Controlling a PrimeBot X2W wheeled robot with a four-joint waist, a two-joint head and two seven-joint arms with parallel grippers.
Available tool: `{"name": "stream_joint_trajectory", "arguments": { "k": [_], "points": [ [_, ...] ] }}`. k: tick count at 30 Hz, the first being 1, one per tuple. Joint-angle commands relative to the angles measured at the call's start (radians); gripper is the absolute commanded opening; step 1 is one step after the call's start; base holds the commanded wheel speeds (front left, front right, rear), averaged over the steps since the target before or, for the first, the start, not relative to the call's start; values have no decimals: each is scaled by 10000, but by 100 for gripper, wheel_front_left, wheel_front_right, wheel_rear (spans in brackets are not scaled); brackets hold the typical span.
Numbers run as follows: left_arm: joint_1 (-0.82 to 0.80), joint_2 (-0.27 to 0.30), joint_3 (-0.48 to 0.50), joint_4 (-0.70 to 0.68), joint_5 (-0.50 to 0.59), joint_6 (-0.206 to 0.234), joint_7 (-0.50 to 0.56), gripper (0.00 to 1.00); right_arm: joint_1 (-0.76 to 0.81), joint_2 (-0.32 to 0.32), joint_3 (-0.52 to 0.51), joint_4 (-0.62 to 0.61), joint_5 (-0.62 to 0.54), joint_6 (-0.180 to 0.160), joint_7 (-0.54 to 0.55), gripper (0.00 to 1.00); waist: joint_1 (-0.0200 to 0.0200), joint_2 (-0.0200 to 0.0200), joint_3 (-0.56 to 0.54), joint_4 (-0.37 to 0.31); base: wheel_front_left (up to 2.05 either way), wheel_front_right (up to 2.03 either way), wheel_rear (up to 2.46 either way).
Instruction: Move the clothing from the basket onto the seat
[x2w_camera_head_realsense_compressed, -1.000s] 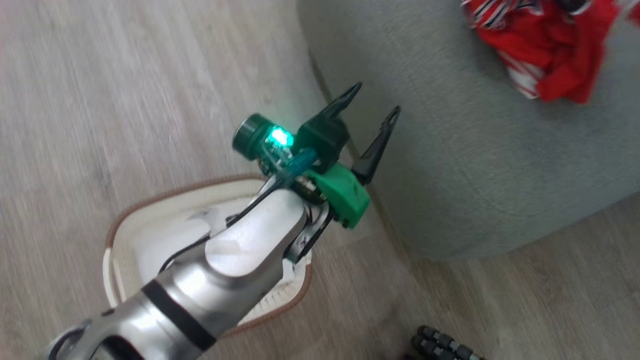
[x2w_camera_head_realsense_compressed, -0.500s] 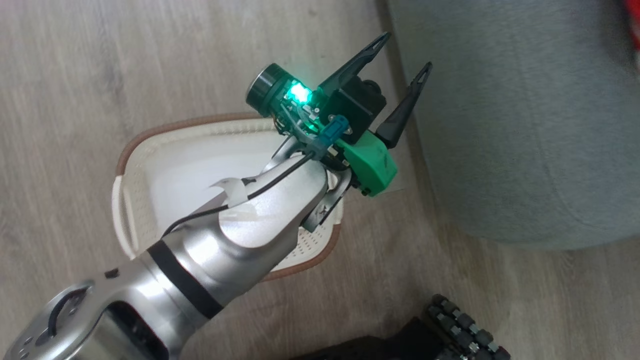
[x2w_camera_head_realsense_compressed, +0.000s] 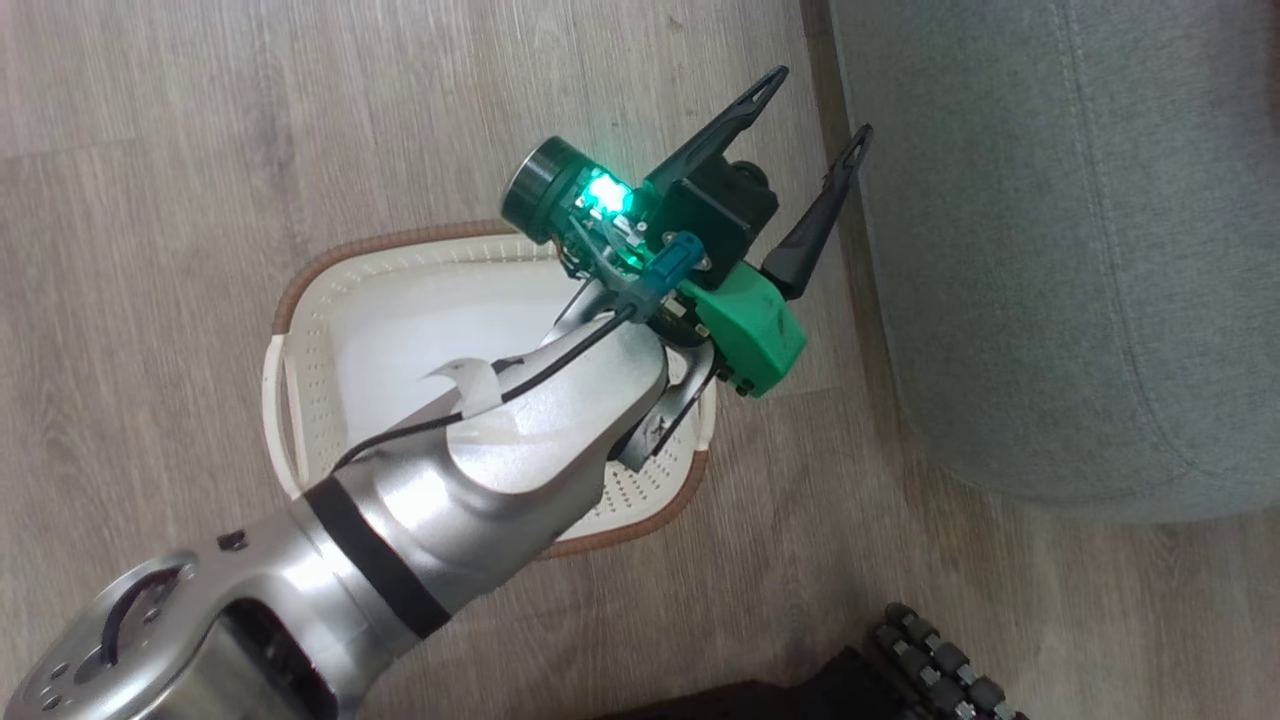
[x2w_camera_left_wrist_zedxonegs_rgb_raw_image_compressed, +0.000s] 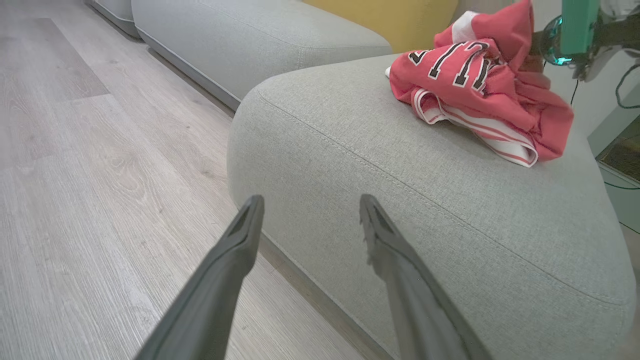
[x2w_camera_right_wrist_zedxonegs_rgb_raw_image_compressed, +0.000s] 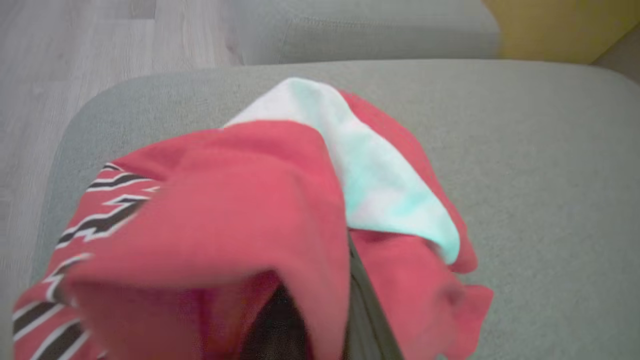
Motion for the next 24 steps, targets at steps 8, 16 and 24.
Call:
{"name": "stream_joint_trajectory", "arguments": {
  "k": [8,16,24],
  "points": [
    [-110,-92,131,-77,-318,40,-192,100,6,-512,1260,-18,936,-4,1116,100,-1,0,-730,-124,0,0,0],
    [650,66,773,-25,-252,-193,-205,100,-9,-453,2404,-328,1404,-4,1211,100,-1,0,-2074,-505,0,0,0],
    [2121,607,1811,-710,-34,-392,-207,100,278,-771,3464,-1148,1750,-4,464,100,-1,0,-3677,-614,0,0,0]
  ]
}}
